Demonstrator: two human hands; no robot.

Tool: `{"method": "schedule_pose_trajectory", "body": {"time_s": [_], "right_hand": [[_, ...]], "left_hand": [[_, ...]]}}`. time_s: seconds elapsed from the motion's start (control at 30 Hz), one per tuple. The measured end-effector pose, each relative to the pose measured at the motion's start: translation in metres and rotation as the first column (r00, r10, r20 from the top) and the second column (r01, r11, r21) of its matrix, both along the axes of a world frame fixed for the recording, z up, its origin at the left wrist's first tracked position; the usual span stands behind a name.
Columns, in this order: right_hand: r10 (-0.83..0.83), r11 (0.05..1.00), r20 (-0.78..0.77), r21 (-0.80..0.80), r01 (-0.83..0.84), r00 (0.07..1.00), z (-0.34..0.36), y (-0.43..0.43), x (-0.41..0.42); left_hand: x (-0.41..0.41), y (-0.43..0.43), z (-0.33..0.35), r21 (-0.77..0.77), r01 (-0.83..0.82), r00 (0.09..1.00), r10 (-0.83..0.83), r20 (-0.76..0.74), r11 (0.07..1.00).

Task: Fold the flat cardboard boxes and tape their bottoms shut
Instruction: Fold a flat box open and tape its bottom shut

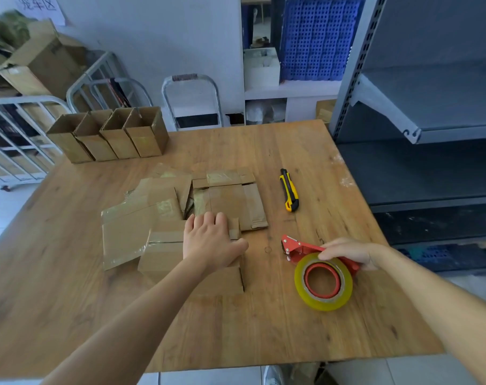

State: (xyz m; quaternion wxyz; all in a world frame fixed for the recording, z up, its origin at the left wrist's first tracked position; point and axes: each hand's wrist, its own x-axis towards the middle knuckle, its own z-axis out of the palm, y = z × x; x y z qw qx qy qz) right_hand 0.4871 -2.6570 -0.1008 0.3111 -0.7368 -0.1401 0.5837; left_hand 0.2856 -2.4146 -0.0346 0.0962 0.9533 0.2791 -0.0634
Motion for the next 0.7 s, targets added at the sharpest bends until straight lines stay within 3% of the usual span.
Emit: {"method": "schedule_pose_trajectory", "body": {"time_s": [0.37,0.47,0.53,0.6,0.7], "right_hand": [[0.204,0.978,0.344,-0.103,-0.179,0.917,0.012,0.002,-0.004],[0.232,0.970,0.563,-0.193,-0.147,0.793,0.022,0.010,-0.021],[-0.009,1.000,0.699,0.009,0.005,0.715,0.037,0.025,-0.050],[-0.301,0.939,0.628,0.326,0.109,0.717,0.055,0.046,-0.091],[-0.410,0.842,0.490,0.528,0.113,0.769,0.071,0.081,-0.145]], "left_hand": [[-0.002,-0.001,0.000,0.025,0.015,1.000,-0.015,0.001,1.000],[-0.004,0.002,0.000,0.000,0.050,0.999,-0.050,0.010,0.999],[-0.004,0.007,0.002,-0.082,0.052,0.997,-0.047,0.053,0.995],[-0.006,0.013,0.003,-0.145,0.060,0.996,-0.049,0.077,0.988],[-0.007,0.018,0.003,-0.175,0.090,0.995,-0.079,0.066,0.980]]}}
